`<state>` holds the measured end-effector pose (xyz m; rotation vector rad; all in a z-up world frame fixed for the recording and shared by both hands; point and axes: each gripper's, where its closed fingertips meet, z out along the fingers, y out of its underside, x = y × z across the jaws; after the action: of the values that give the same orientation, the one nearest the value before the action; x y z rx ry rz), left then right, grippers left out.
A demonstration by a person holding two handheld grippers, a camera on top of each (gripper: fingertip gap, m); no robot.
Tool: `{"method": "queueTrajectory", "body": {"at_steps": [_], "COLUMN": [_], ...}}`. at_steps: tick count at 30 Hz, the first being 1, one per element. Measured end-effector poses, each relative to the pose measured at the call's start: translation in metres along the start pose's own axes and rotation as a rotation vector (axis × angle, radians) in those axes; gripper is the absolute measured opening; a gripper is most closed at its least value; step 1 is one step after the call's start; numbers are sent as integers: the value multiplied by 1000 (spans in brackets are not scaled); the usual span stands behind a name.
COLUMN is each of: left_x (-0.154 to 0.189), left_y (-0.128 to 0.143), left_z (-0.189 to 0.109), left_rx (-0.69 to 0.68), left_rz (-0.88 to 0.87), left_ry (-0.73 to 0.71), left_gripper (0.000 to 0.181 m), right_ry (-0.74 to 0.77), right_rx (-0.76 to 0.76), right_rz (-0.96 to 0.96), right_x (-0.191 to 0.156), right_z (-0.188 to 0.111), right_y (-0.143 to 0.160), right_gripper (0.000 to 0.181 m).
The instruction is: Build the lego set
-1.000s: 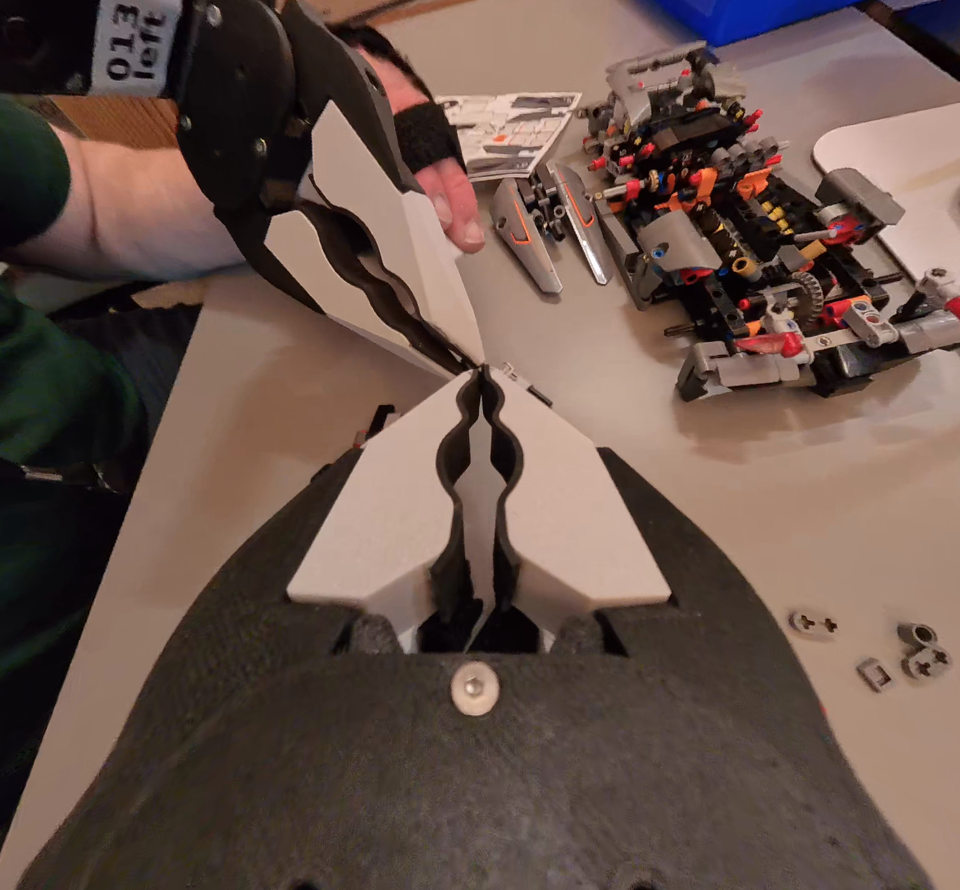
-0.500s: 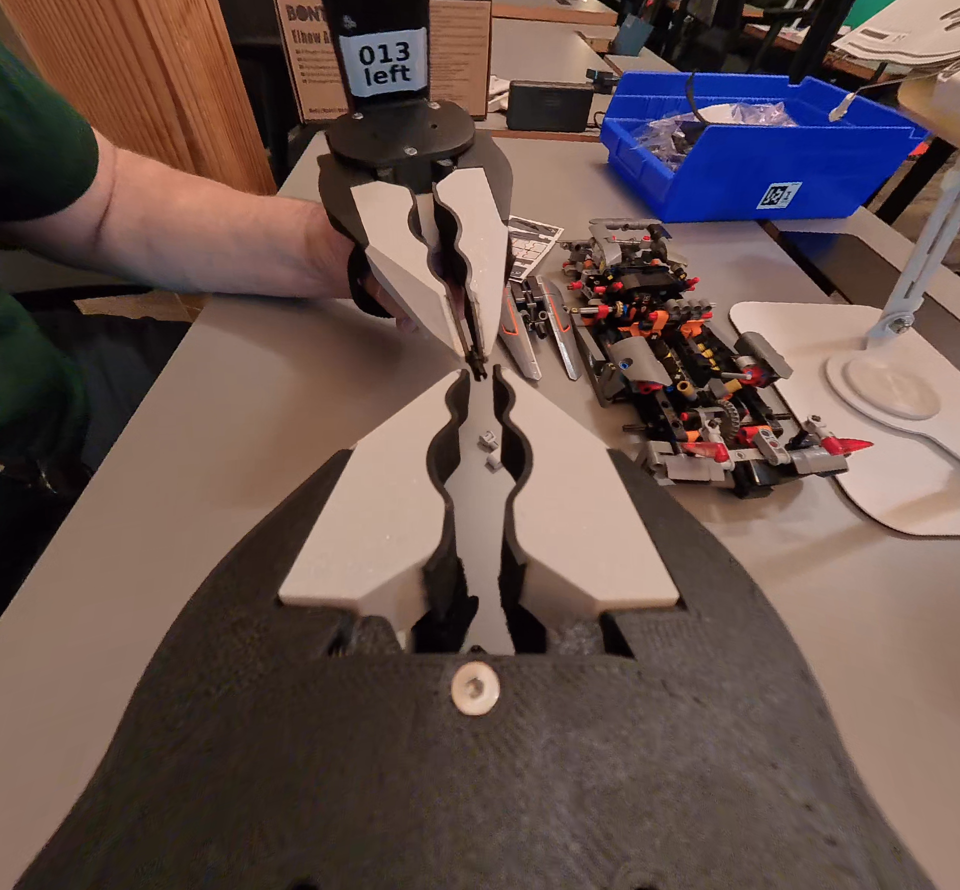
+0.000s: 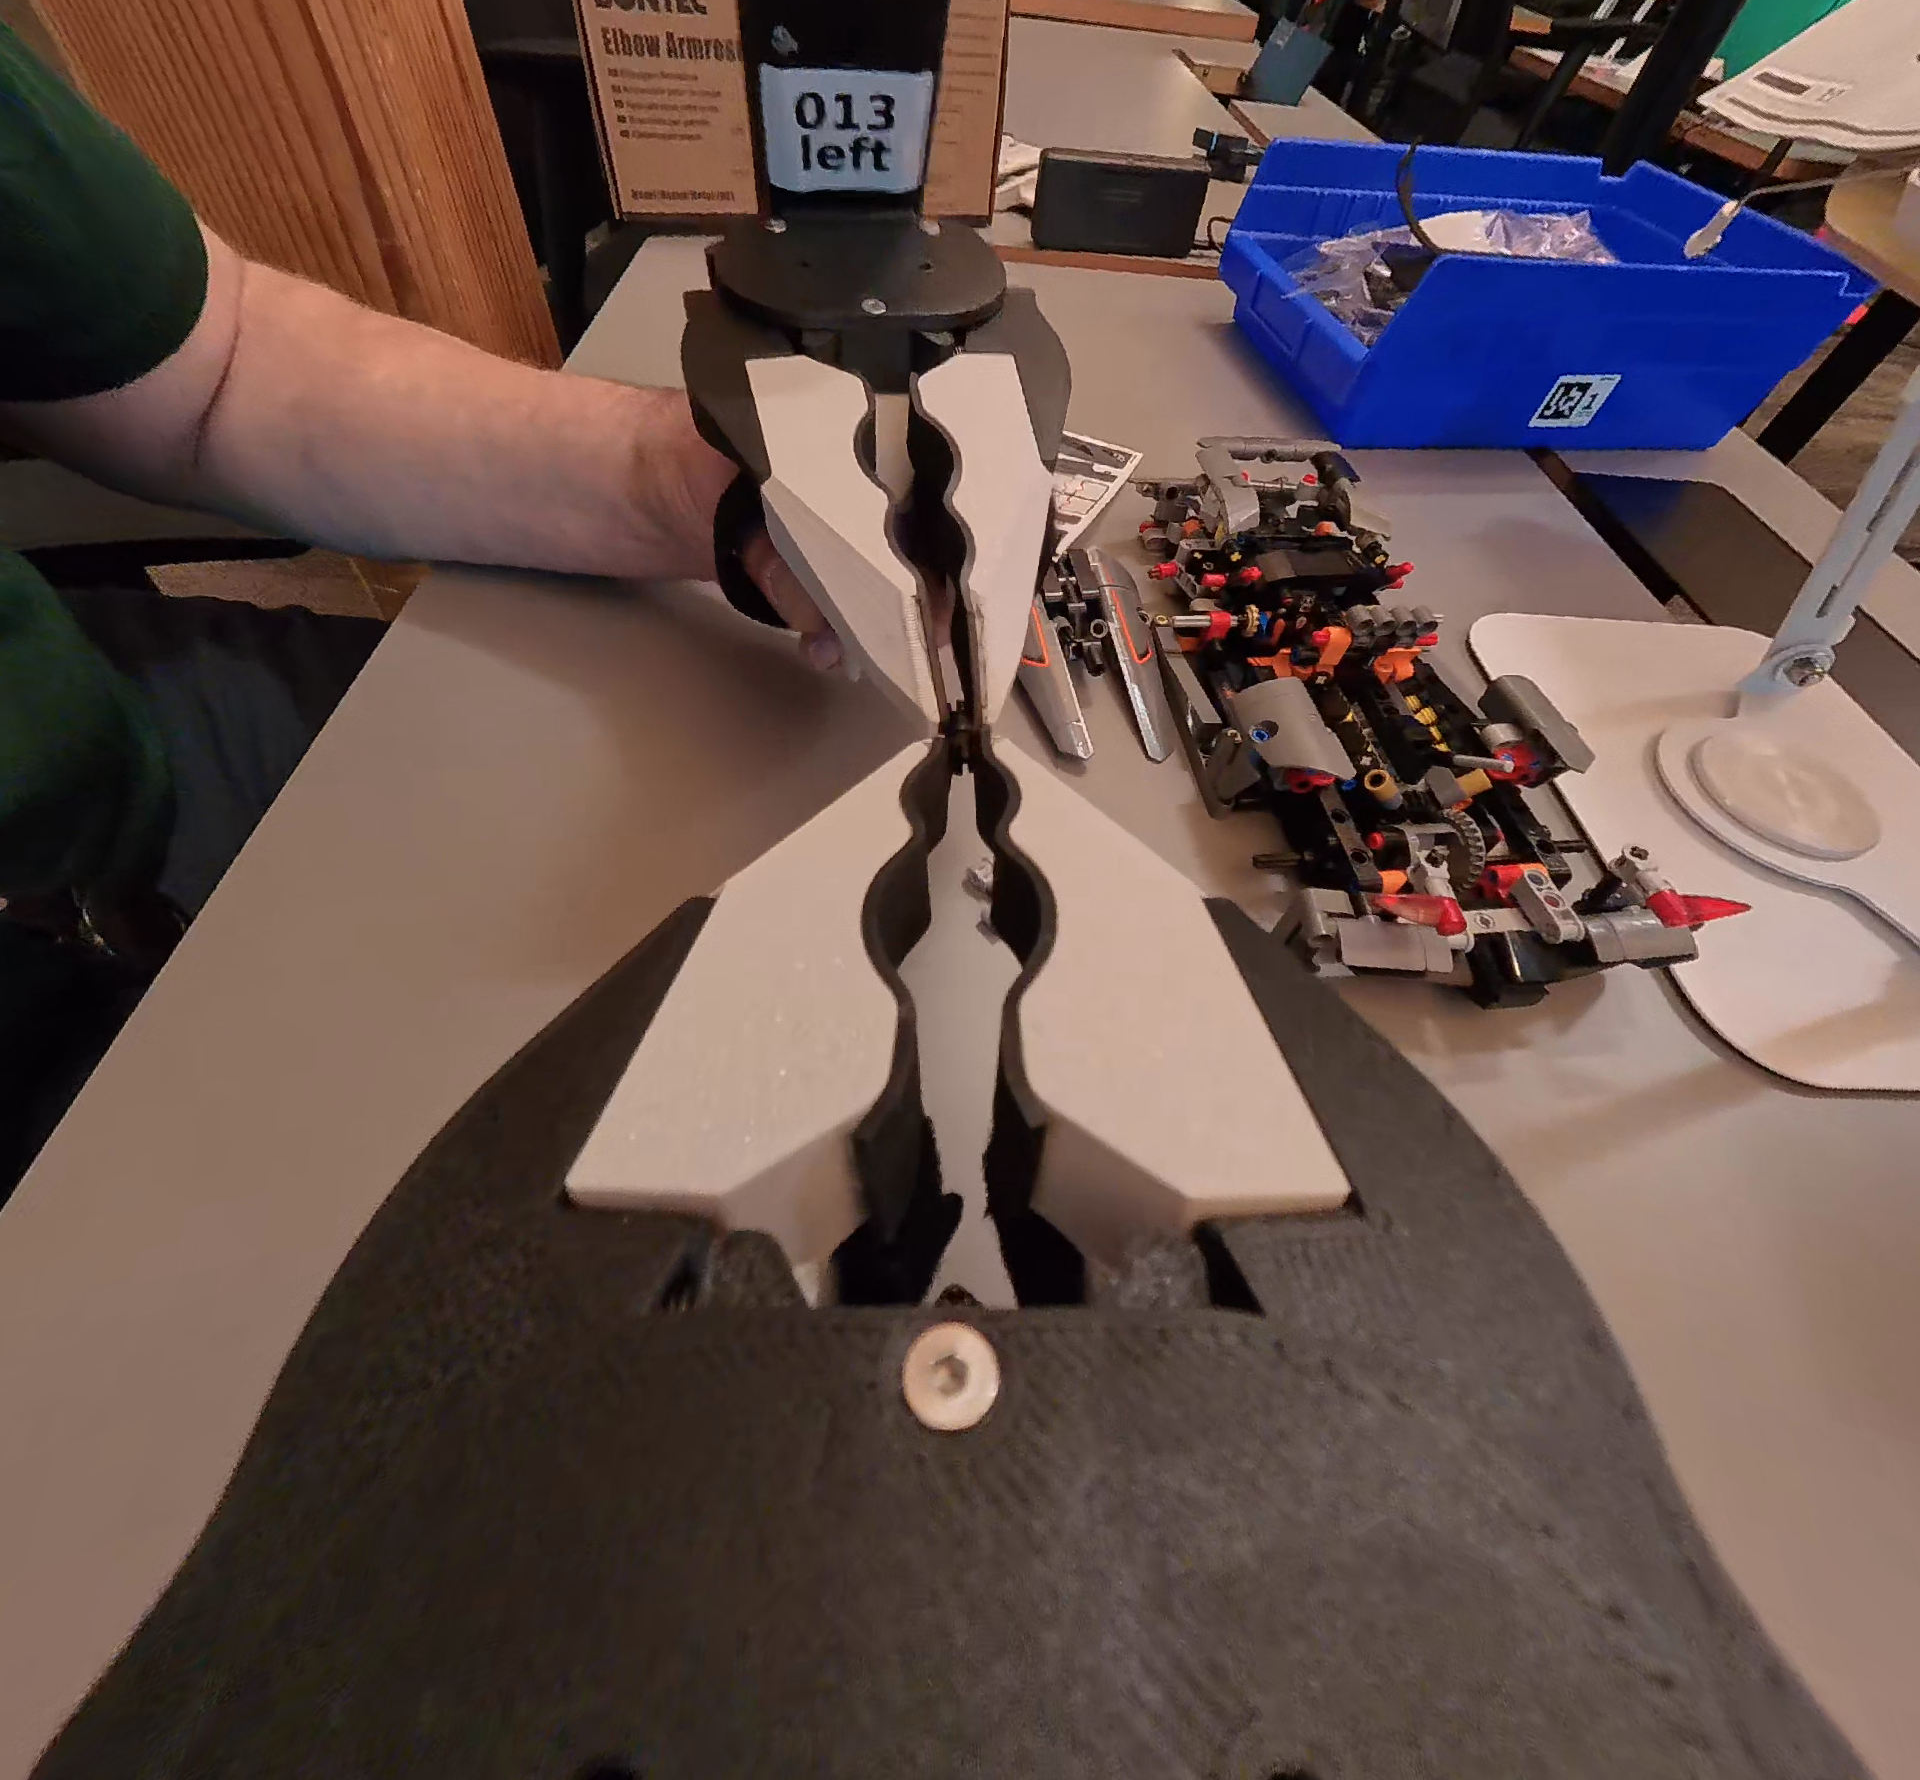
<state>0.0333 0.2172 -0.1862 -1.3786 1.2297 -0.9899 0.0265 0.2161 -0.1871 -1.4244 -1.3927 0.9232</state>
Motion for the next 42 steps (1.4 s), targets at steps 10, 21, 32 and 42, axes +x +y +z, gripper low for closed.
{"method": "queueTrajectory", "body": {"at_steps": [10, 21, 32, 42], "left_x": [-20, -23, -17, -6], "left_y": [71, 114, 88, 43], "left_z": [-12, -3, 0, -2], "left_rx": [-501, -684, -521, -295], "left_rz": [70, 56, 38, 62], "left_ry": [-164, -176, -130, -83], "left_gripper": [41, 14, 13, 14], "right_ry": [50, 49, 53, 74], "right_rx": [-45, -46, -83, -151], "right_rz": [45, 39, 21, -162], "right_x": [16, 13, 14, -3], "right_z": [-3, -4, -3, 4], "right_y": [14, 11, 18, 13], "right_gripper": [2, 2, 2, 3]}}
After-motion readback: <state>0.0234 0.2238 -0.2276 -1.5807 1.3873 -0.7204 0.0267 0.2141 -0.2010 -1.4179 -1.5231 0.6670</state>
